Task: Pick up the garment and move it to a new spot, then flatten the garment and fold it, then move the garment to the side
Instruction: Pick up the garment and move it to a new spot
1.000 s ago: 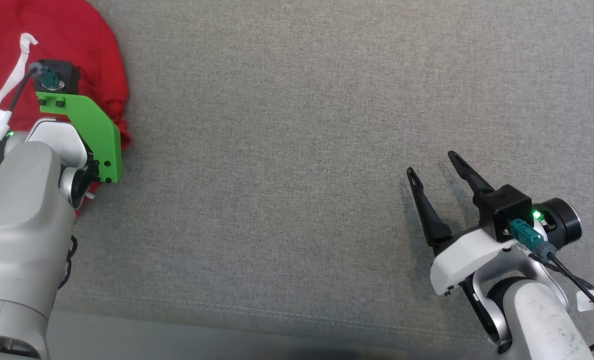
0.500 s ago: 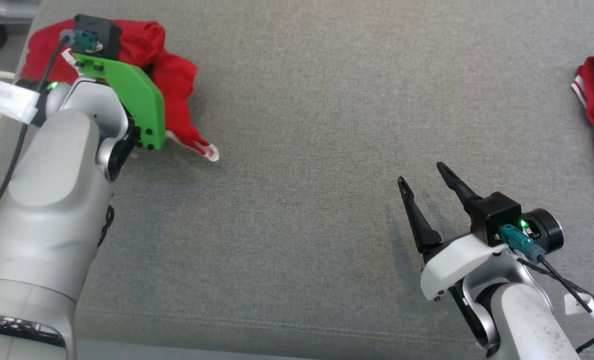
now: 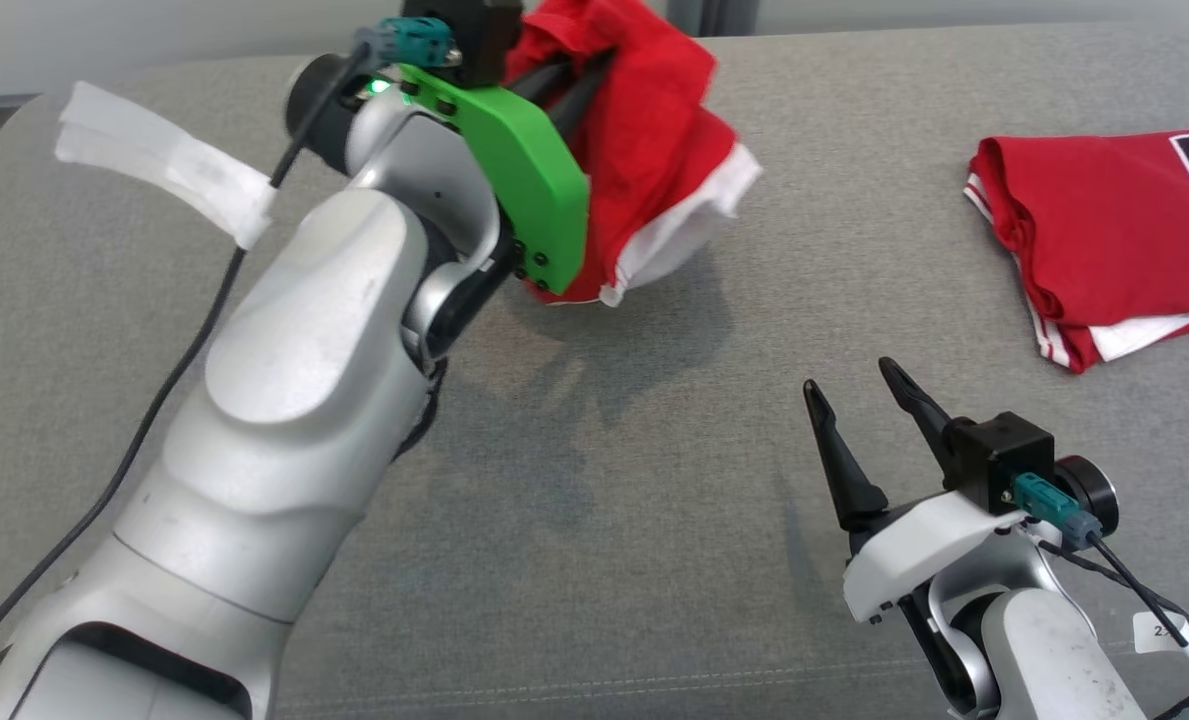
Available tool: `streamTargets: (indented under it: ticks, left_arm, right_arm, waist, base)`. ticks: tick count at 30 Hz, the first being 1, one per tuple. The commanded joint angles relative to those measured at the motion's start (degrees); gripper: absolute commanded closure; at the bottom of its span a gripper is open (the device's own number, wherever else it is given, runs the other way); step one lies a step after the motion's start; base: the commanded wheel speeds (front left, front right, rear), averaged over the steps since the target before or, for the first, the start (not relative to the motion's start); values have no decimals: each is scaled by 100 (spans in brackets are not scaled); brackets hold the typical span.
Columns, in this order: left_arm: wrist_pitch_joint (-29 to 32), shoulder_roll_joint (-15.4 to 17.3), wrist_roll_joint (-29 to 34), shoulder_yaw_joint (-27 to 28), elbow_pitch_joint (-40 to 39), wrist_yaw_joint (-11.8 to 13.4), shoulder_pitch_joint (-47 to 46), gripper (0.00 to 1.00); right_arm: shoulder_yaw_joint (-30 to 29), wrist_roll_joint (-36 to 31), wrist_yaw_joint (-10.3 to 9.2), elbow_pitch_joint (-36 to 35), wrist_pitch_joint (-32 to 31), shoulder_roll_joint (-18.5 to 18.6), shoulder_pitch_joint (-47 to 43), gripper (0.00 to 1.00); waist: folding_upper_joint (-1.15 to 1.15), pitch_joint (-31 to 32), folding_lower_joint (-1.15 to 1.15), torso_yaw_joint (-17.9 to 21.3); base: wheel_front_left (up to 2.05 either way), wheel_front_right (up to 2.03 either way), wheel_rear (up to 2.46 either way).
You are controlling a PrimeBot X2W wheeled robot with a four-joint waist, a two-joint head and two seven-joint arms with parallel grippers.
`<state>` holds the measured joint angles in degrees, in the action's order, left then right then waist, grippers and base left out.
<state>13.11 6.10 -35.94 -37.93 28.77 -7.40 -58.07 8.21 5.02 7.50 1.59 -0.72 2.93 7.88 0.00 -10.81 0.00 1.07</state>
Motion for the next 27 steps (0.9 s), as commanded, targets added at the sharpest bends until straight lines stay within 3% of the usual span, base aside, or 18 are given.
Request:
streamTargets:
  ticks: [1, 6, 13, 18, 19, 20, 27]
  left_arm:
    - [-21, -33, -116, -78, -159, -8, 65, 100]
    - [91, -72, -549, -260, -469, -8, 191, 100]
    - [627, 503, -384, -409, 182, 279, 458, 100]
    - [528, 862, -168, -422, 973, 500, 559, 100]
    - [436, 907, -100, -423, 1126, 579, 534, 33]
    - [359, 925, -61, -410, 1280, 670, 511, 0]
    - [-299, 975, 73, -251, 1965, 1061, 369, 0]
  right_arm:
    - [9, 47, -3, 23, 55, -1, -43, 0]
    - [41, 117, -3, 86, 139, -1, -7, 0]
    - [122, 194, -3, 132, 228, -1, 120, 0]
    - [198, 209, -3, 157, 266, -1, 238, 0]
    - [206, 207, -3, 162, 277, -2, 263, 0]
    - [215, 207, -3, 163, 287, -2, 292, 0]
    - [186, 184, -3, 217, 304, -1, 358, 0]
  waist:
    - [0, 172, 0, 263]
    - [0, 132, 0, 379]
    - [0, -112, 0, 487]
    - [0, -343, 0, 599]
    - [0, -381, 0, 618]
    - [0, -417, 0, 634]
    - [0, -493, 0, 636]
  base:
    - [0, 0, 0]
    - [0, 0, 0]
    - [0, 0, 0]
    - [0, 0, 0]
    - [0, 0, 0]
    - [0, 0, 0]
    - [0, 0, 0]
